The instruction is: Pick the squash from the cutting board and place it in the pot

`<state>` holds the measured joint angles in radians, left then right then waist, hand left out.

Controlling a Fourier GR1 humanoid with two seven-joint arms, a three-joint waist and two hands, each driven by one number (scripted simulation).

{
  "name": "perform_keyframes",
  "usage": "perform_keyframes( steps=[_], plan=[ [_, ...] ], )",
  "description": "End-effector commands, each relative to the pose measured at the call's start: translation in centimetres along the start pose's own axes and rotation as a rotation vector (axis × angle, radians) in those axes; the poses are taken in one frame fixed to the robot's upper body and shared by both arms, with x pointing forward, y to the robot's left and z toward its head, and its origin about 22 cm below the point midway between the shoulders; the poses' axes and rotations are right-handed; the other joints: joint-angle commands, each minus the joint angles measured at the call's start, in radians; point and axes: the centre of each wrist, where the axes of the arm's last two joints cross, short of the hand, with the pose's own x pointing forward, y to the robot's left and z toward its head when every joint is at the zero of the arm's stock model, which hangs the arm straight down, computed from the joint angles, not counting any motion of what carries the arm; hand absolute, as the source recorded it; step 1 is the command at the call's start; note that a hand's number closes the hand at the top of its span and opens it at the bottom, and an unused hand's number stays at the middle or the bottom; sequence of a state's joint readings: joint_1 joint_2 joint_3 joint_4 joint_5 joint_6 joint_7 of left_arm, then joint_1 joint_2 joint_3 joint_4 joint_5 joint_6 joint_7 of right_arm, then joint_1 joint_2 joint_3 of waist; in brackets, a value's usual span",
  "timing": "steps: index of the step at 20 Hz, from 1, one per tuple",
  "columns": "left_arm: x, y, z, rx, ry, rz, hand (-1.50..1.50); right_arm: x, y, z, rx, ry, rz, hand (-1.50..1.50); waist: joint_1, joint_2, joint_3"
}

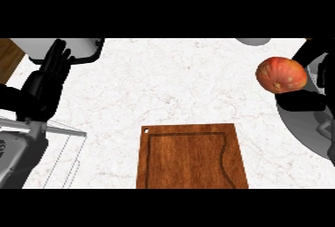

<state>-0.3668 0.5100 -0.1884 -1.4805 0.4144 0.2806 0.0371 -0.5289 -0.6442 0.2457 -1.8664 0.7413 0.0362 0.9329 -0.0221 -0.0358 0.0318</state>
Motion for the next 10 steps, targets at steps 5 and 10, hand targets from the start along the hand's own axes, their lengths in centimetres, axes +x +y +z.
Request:
perform_keyframes(
  steps=[5,10],
  plan=[
    [-7.0,5.0,5.3,0.091,0.310,-0.247,0.00,-2.9,-3.5,-1.5,-0.112,0.056,-0.083,1.50,0.030,0.036,-0.028],
    [-6.4,4.6,5.2,0.089,0.298,-0.226,0.00,-6.3,-4.1,-3.2,-0.122,0.101,-0.073,1.50,0.050,0.045,-0.027]
  ],
)
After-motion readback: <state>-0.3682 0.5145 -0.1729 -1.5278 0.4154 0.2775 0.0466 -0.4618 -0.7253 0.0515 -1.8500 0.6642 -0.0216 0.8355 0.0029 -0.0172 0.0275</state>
